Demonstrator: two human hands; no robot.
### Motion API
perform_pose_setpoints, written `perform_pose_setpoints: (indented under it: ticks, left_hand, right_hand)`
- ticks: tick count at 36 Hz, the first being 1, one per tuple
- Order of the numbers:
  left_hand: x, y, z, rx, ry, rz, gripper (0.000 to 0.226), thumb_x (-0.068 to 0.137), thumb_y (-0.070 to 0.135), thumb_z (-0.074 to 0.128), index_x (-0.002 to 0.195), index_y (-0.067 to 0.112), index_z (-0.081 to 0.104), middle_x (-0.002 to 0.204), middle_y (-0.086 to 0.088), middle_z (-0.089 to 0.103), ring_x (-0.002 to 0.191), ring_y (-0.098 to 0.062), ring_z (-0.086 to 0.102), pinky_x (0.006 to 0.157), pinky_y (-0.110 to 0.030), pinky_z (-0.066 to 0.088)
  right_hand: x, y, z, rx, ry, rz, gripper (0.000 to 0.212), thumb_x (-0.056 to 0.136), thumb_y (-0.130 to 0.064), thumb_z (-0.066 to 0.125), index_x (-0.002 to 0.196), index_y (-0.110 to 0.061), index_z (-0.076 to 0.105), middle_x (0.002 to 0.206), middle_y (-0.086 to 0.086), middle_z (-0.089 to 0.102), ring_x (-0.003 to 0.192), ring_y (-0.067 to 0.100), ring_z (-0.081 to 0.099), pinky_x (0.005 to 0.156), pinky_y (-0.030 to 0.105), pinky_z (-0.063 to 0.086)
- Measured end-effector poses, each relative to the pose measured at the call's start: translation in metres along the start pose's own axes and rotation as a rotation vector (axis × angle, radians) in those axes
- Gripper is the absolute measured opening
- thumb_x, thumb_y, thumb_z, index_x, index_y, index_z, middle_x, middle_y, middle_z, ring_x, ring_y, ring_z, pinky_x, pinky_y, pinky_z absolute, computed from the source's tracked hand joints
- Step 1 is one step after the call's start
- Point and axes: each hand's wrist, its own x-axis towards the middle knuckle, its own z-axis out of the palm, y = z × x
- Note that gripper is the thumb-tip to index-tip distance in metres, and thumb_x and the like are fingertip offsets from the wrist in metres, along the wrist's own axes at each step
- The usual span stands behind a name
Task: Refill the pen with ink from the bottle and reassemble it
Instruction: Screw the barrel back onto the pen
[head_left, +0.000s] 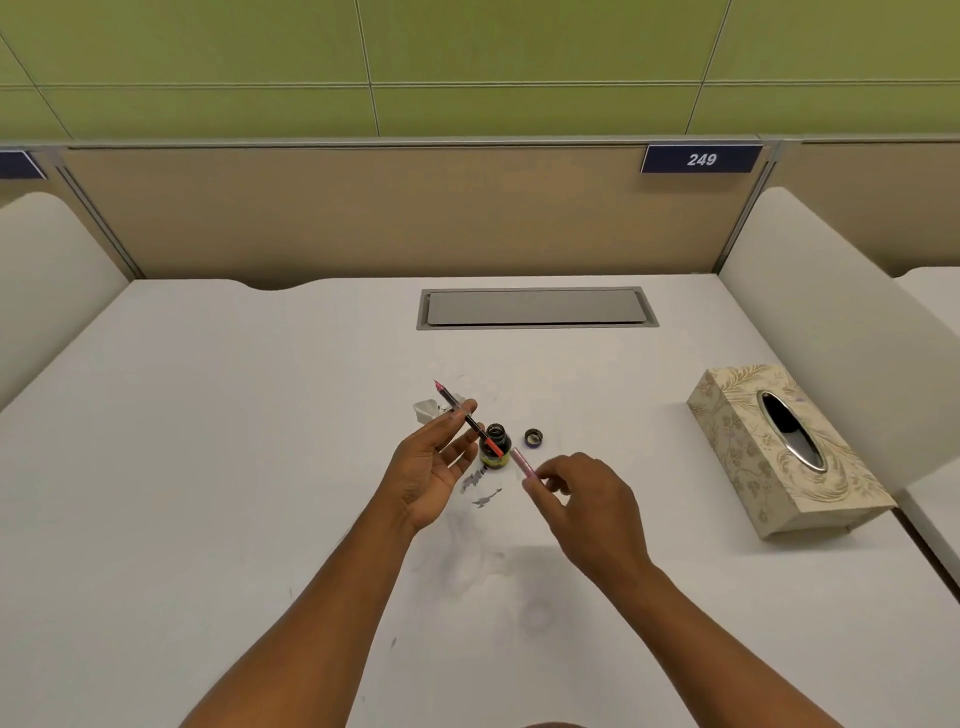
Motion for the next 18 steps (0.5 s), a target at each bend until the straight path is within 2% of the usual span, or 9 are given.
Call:
perform_pose_setpoints:
  ticks: [3, 6, 11, 18]
  left_hand:
    - [0.001, -0.001, 0.003, -0.016, 0.006, 0.014, 0.015, 0.092, 0.011, 0.066, 0.104, 0.009, 0.076, 0.121, -0.008, 0.073, 0.110, -0.027, 0.063, 0.101, -0.036, 0.047]
    - [0.000, -0.001, 0.005, -0.020, 0.009, 0.023, 0.015, 0.091, 0.012, 0.067, 0.103, 0.009, 0.076, 0.115, -0.006, 0.076, 0.110, -0.027, 0.063, 0.103, -0.037, 0.046]
    - [-0.003, -0.003, 0.011, -0.011, -0.019, 0.021, 0.016, 0.077, 0.017, 0.075, 0.090, 0.012, 0.083, 0.110, -0.005, 0.076, 0.104, -0.024, 0.065, 0.107, -0.037, 0.044]
    - [-0.005, -0.011, 0.015, -0.004, 0.000, 0.024, 0.013, 0.089, 0.015, 0.069, 0.093, 0.012, 0.081, 0.110, -0.006, 0.076, 0.097, -0.022, 0.068, 0.100, -0.036, 0.048]
  right_hand:
    - [0.000, -0.002, -0.002, 0.008, 0.001, -0.015, 0.011, 0.089, -0.044, 0.066, 0.085, -0.033, 0.065, 0.076, -0.018, 0.057, 0.075, 0.007, 0.055, 0.062, 0.030, 0.049]
    - [0.001, -0.002, -0.004, 0.013, -0.005, -0.023, 0.011, 0.088, -0.043, 0.066, 0.085, -0.033, 0.065, 0.076, -0.018, 0.057, 0.074, 0.007, 0.055, 0.062, 0.030, 0.049]
    - [0.002, -0.003, -0.005, 0.013, -0.023, -0.021, 0.011, 0.088, -0.044, 0.065, 0.085, -0.033, 0.065, 0.076, -0.017, 0.057, 0.075, 0.007, 0.054, 0.062, 0.031, 0.049]
    - [0.002, -0.002, -0.007, 0.030, -0.030, -0.010, 0.011, 0.089, -0.044, 0.065, 0.086, -0.034, 0.065, 0.077, -0.017, 0.057, 0.076, 0.007, 0.055, 0.064, 0.030, 0.049]
